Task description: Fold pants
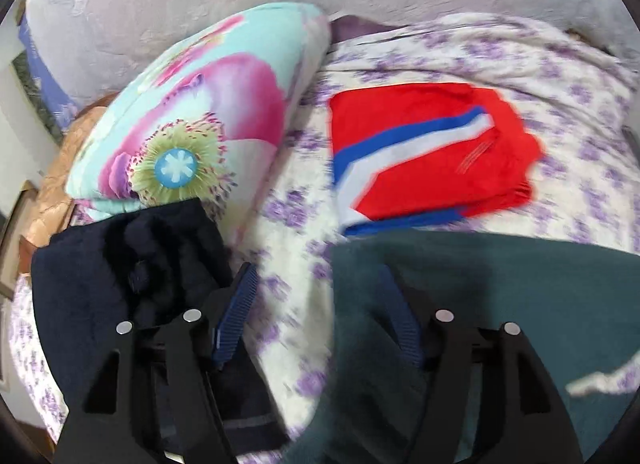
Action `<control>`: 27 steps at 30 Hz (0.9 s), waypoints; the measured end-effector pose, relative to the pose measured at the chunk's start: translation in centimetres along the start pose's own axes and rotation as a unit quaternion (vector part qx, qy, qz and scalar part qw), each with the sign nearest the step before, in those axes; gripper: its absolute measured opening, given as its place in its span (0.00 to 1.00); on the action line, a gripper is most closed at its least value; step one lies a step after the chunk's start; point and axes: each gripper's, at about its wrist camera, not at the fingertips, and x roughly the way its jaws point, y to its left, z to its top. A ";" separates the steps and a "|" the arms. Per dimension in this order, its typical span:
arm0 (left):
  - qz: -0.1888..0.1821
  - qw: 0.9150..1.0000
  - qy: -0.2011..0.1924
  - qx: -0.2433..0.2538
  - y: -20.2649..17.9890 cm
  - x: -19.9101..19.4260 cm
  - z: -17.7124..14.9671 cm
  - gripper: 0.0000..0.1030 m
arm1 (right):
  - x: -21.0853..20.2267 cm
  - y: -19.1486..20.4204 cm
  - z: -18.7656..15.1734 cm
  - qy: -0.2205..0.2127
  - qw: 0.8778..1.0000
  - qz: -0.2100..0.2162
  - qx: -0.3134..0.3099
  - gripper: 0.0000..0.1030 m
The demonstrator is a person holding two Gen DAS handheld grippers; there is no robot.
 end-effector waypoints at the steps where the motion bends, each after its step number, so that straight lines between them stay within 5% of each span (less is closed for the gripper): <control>1: -0.016 1.000 0.000 -0.004 -0.3 -0.7 -0.4 0.66 | 0.5 -1.3 -0.6 0.019 1.000 0.005 0.015 0.56; 2: -0.040 0.999 0.003 -0.008 -0.9 -1.5 -1.2 0.69 | 1.2 -2.3 -1.1 0.041 0.999 0.016 0.030 0.50; 7: -0.115 0.992 0.046 0.031 -6.1 -2.5 -5.7 0.72 | 4.3 -2.6 -3.7 0.106 0.990 0.079 0.057 0.51; 8: -0.116 0.991 0.059 0.043 -7.4 -2.2 -6.9 0.72 | 4.4 -2.1 -3.7 0.104 0.990 0.075 0.051 0.45; 9: -0.117 0.989 0.072 0.050 -8.3 -1.9 -7.7 0.72 | 4.4 -1.7 -3.7 0.099 0.991 0.079 0.044 0.06; 10: -0.122 0.987 0.090 0.051 -9.1 -1.6 -8.8 0.72 | 4.2 -1.4 -3.2 0.094 0.991 0.091 0.034 0.05; 16: -0.106 0.987 0.105 0.063 -9.9 -1.3 -11.2 0.72 | 3.2 0.1 0.7 0.019 0.999 -0.001 -0.029 0.09; 17: -0.100 0.987 0.108 0.059 -9.6 -1.3 -11.4 0.72 | 3.9 0.6 0.7 0.020 0.998 -0.029 -0.047 0.18; 18: -0.096 0.988 0.108 0.056 -9.3 -1.4 -11.5 0.72 | 5.3 1.0 0.5 0.038 0.995 -0.066 -0.069 0.39; 21: -0.084 0.990 0.099 0.053 -7.6 -2.2 -11.3 0.72 | 5.2 0.4 0.2 0.049 0.991 -0.105 -0.072 0.48; 25: -0.070 0.992 0.099 0.026 -4.1 -2.9 -11.5 0.72 | 1.3 -0.3 -1.9 0.024 1.000 -0.005 -0.015 0.52; 27: -0.057 0.993 0.107 0.007 -2.3 -2.7 -12.0 0.72 | 1.6 1.6 -4.1 0.065 0.993 0.082 -0.060 0.52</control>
